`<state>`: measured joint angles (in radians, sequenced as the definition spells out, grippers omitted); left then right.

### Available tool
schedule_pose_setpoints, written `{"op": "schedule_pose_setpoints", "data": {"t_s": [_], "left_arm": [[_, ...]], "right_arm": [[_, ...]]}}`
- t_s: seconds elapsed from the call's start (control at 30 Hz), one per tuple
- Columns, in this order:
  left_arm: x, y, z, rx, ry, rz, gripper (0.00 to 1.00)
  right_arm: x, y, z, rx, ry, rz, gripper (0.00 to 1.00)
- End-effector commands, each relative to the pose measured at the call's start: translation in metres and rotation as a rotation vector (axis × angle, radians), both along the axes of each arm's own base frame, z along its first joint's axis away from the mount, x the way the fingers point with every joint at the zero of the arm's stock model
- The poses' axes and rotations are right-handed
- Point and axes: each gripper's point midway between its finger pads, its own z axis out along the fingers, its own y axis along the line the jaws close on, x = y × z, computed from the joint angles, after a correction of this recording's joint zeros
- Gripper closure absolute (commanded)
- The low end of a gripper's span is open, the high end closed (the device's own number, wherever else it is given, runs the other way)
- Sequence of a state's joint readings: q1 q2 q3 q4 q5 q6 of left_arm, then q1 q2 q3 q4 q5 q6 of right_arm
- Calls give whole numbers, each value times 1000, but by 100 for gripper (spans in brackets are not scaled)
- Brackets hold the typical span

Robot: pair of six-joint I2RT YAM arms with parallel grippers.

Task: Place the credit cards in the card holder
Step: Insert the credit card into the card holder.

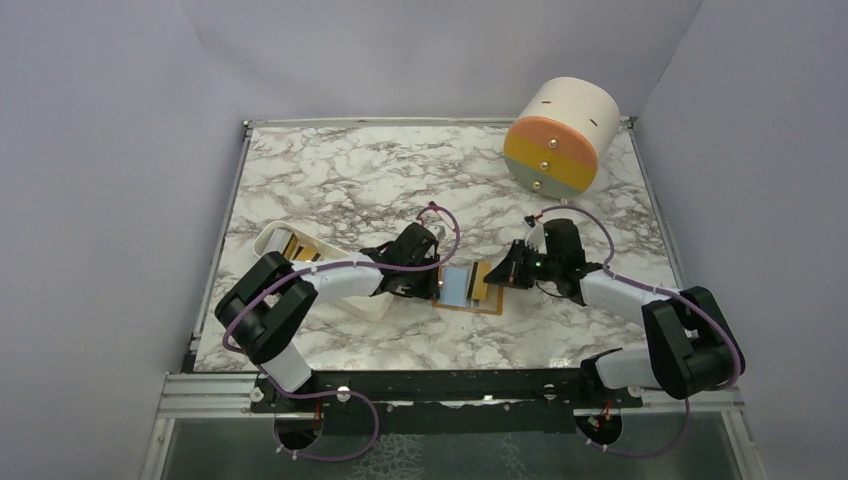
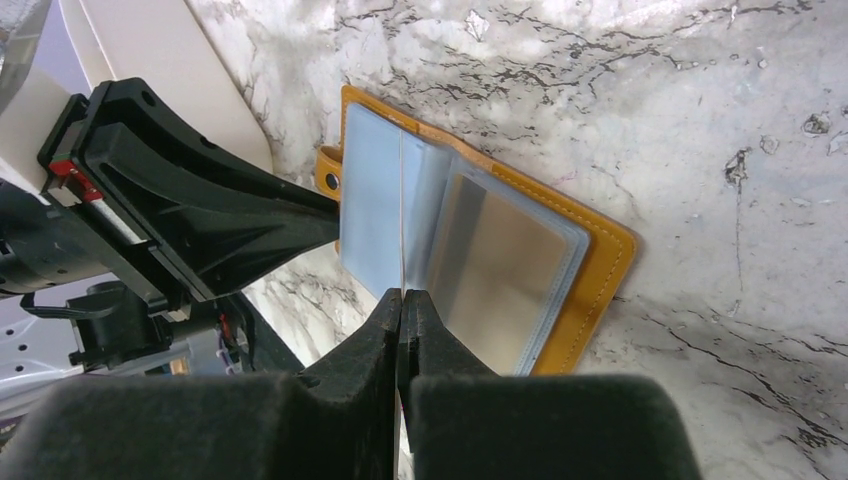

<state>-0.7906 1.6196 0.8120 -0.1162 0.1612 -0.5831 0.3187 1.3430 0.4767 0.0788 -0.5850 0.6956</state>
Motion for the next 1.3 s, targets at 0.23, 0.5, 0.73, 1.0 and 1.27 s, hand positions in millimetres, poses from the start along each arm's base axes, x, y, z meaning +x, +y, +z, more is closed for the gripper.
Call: {"op": "schedule_pose_setpoints", "data": {"t_s": [0.23,0.5,0.73,1.0,1.27], "left_arm": [[-7,3,-11,29,19,12,83],[-10,3,-16,35,28,9,83],[-10,1,-15,26,27,12,83],[-11,-1,-16,21,33,6,83],[-11,0,-16,25,30,8,83]], "right_arm": [[-2,-4,-23,-15,9,-12,99],[-6,-15,-33,-78,-3,-32,99],[-9,-10,-32,-50,-1,-9,99],[-11,-6,-35,-39,1,-10,99],[-5,-16,-27,-83,-51,-64,99]]}}
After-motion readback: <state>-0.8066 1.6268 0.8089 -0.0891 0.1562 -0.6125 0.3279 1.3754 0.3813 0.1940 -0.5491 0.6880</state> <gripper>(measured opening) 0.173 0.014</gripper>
